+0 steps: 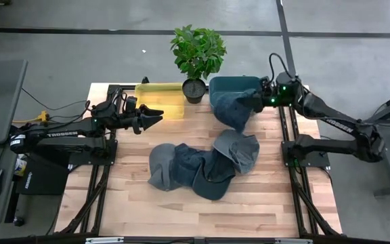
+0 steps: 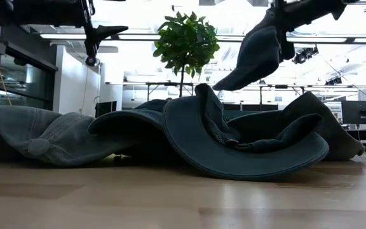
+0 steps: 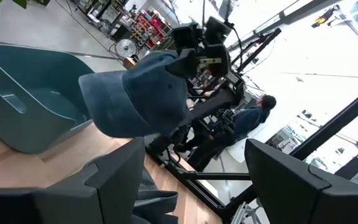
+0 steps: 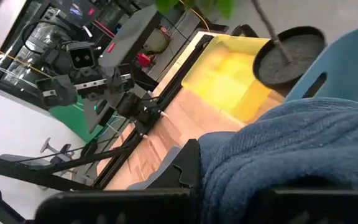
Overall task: Pick & Place hat
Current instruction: Put the top blue cap into the blue bin
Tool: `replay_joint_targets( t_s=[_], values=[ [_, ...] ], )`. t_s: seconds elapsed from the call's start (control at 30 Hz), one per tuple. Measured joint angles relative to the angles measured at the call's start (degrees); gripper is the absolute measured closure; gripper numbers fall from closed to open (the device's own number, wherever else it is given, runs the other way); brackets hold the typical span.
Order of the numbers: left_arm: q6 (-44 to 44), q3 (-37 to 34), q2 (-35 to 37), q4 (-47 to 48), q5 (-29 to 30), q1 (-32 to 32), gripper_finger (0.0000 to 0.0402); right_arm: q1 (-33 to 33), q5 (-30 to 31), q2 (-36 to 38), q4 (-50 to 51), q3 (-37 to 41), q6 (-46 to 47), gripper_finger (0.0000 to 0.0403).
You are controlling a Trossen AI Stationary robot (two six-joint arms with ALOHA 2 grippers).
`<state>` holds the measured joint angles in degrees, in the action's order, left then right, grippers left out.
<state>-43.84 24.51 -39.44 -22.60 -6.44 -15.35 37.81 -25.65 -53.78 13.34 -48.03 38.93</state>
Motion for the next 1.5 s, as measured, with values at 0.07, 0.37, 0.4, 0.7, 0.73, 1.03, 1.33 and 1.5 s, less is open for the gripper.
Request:
replay_joint_targets(
  t_s=[0.07, 0.37, 0.4, 0.7, 0.73, 1.03, 1.33, 1.5],
  values=[
    [-0.13, 0.00, 0.00, 0.01, 0.03, 0.00, 0.0126, 3.57, -3.63, -0.87, -0.23, 0.00, -1.03, 0.0403],
    [-0.13, 0.00, 0.00, 0.01, 0.16, -0.01, 0.0126, 14.73, -17.77, -8.02, 2.37, -5.22, -10.53, 0.0402],
    [-0.13, 0.00, 0.00, 0.01, 0.15, 0.00, 0.0126, 15.49, -19.11, -9.47, 3.98, -6.90, -12.93, 0.0402],
    [-0.26, 0.00, -0.04, 0.03, 0.15, 0.00, 0.0126, 18.27, -21.39, -24.68, 24.60, -23.80, -34.14, 0.0402],
    [-0.32, 0.00, -0.04, 0.01, 0.14, -0.01, 0.0126, 18.32, -21.31, -26.32, 26.25, -25.20, -35.27, 0.0402],
    [-1.42, 0.00, -0.09, 0.21, 0.13, 0.00, 0.0126, 18.33, -17.72, -35.04, 28.90, -28.55, -36.93, 0.0402],
    [-1.44, 0.00, -0.09, 0.60, 0.11, -0.02, 0.0126, 18.48, -14.64, -40.37, 28.84, -28.55, -39.11, 0.0402],
    [-1.44, 0.00, -0.09, 1.70, 0.19, -0.02, 0.0126, 18.48, -13.70, -42.03, 28.81, -28.55, -39.61, 0.0402]
  ],
)
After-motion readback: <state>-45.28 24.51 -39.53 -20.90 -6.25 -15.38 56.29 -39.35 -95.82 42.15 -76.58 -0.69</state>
